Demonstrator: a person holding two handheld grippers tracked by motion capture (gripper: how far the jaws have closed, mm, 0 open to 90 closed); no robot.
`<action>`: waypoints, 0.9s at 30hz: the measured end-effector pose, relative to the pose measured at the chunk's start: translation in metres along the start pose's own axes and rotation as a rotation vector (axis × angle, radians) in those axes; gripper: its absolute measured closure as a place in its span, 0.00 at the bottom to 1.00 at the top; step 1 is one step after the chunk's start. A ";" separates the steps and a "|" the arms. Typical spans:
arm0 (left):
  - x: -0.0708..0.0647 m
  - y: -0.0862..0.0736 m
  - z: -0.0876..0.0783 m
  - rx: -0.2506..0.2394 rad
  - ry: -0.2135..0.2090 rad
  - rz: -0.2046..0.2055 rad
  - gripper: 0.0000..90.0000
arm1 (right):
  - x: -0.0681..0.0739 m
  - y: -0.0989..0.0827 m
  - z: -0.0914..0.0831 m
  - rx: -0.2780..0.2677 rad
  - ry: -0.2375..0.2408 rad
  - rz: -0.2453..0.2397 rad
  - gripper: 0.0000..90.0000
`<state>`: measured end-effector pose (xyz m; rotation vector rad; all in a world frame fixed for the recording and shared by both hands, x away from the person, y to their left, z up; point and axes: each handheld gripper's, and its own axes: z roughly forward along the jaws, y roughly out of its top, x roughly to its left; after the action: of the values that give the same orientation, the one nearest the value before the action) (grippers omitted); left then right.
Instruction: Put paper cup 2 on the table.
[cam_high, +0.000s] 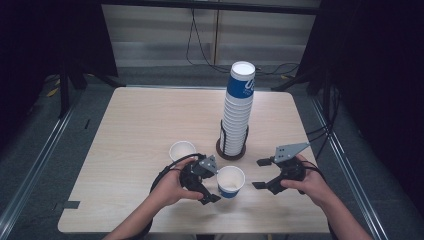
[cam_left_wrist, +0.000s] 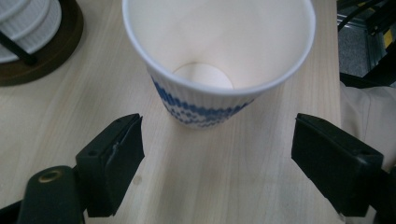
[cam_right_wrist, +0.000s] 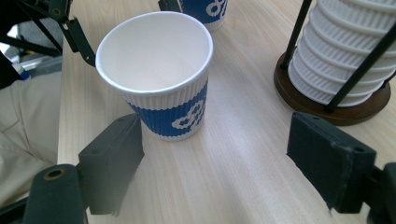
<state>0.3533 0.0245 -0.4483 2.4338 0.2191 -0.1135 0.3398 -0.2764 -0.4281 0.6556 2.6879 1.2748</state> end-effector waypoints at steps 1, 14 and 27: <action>0.000 -0.002 0.000 0.001 0.002 -0.005 0.19 | 0.000 -0.002 0.000 -0.007 -0.001 0.010 0.20; -0.001 -0.029 -0.007 -0.015 -0.005 -0.034 0.18 | 0.000 -0.021 -0.001 0.008 -0.041 0.021 0.19; 0.000 -0.057 -0.016 -0.028 0.013 -0.073 0.18 | -0.003 -0.045 0.003 0.027 -0.080 0.051 0.19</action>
<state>0.3430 0.0780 -0.4721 2.4001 0.3137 -0.1271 0.3281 -0.3004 -0.4643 0.7657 2.6442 1.1986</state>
